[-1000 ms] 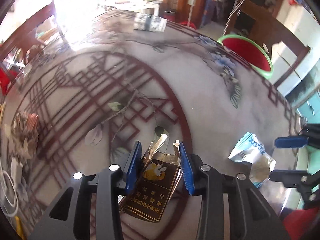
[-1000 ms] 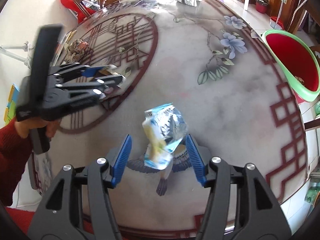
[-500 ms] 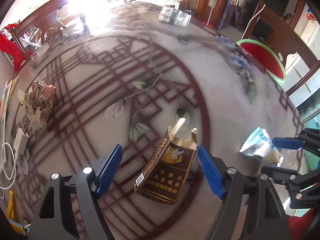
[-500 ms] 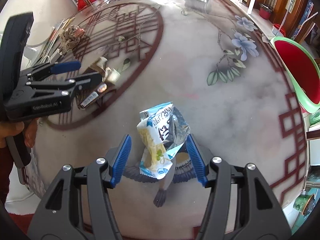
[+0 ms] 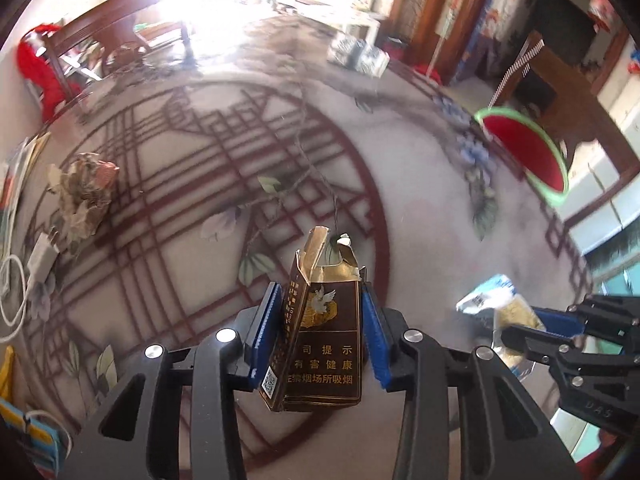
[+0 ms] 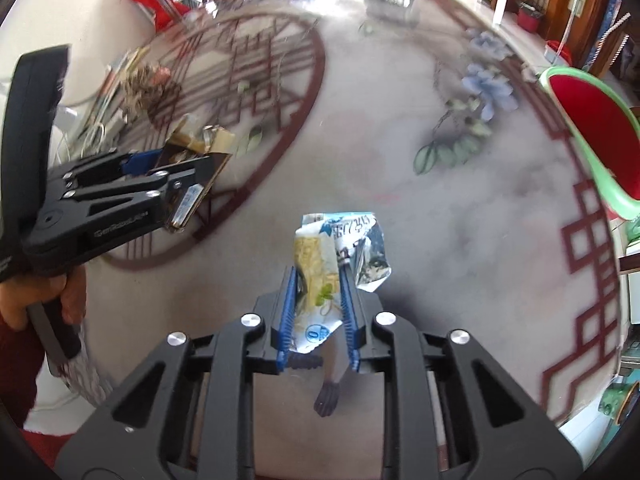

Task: Collect trash
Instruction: 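Carry the cigarette pack and blue-white wrapper over the red bin with both grippers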

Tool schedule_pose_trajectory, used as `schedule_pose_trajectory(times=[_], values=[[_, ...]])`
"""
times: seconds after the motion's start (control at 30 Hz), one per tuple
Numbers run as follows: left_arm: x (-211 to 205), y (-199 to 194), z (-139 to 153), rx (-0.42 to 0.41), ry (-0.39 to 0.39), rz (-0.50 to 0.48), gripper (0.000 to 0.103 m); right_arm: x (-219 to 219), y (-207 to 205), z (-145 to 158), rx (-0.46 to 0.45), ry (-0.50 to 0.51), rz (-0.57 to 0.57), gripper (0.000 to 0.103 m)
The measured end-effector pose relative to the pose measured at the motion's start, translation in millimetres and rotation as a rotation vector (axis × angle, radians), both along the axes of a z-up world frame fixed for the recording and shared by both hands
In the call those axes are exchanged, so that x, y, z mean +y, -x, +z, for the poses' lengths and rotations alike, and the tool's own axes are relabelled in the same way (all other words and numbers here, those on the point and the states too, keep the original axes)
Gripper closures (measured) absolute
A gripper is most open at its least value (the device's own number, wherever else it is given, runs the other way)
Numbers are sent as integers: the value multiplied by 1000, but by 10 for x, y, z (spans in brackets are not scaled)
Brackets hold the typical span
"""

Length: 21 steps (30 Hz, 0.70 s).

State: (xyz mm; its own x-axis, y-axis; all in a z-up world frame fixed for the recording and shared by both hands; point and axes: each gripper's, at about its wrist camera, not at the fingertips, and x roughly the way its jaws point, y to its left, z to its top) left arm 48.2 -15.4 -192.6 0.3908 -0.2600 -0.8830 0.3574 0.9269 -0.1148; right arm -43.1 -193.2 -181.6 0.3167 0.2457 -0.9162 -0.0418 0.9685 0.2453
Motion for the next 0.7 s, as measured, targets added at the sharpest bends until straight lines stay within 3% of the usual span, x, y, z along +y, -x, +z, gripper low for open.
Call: schedule_pose_trajectory(times=[0.23,0.47,0.6,0.67,0.7], values=[[9,24,490,-50,120,131,65,-208,-30,466,-126,20,-66,83],[-168,89,781,-131,123,100,65,-380,-33,919,-243,60,-98,83],[-208,83,743,-111,122,103,65,-424,-92,918,-220,49,-72,83],[-217,118,750,-109,120,106,65,-442,-104,798,-168,25,-69,68],[-214,125,737,-104,117,110,65,-442,-101,707,-146,10,-76,55]])
